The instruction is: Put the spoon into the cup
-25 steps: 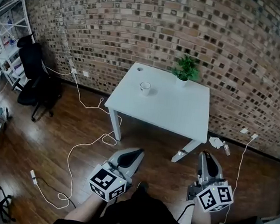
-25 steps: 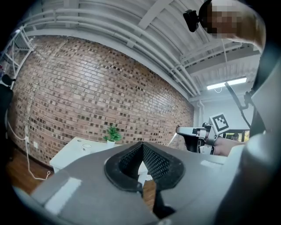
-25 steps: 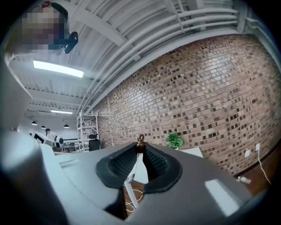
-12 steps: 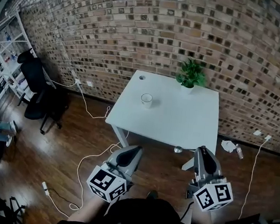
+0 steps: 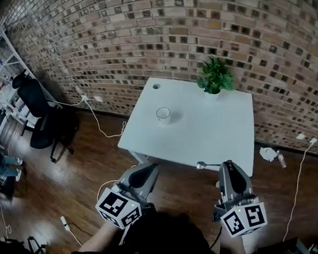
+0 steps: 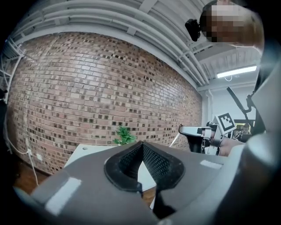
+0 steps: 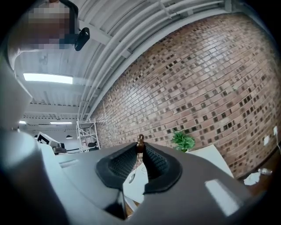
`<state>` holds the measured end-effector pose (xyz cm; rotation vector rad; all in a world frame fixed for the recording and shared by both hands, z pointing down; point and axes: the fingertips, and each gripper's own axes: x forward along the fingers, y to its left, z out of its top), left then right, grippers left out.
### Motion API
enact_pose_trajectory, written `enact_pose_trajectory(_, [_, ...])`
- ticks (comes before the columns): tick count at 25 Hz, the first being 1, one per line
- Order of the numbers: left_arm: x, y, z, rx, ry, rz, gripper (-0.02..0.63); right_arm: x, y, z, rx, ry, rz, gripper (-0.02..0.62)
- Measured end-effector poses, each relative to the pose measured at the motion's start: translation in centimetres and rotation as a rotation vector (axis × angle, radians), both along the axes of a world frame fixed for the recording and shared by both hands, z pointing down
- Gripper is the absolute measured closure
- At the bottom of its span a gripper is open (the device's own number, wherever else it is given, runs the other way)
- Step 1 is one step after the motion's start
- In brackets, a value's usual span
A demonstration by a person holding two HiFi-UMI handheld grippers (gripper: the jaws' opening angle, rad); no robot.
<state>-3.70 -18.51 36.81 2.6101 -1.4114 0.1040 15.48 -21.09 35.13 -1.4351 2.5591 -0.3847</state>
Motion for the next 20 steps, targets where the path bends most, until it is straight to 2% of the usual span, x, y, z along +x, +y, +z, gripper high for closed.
enact_pose_trajectory(6, [-3.5,-4.1,-0.2,0.007,0.070,0.054,0.614,-3.1,-3.3,0.1,0.004,-0.021,0.056,0.548])
enact_pose_trajectory(12, [-10.0,-8.4,-0.1,0.021,0.027,0.121,0.614,-9.4,-7.2,-0.3,0.005,-0.026,0.135,0.548])
enact_pose_trajectory(15, [-12.4,-10.6,0.1,0.040,0.051,0.168,0.614,-12.0,-9.3,-1.3,0.014,0.020,0.165,0.548])
enact_pose_trajectory(20, [-16.6,-13.9,0.7,0.022,0.078,0.211,0.614,-15.6,-11.5,-1.9,0.024,0.039,0.222,0.548])
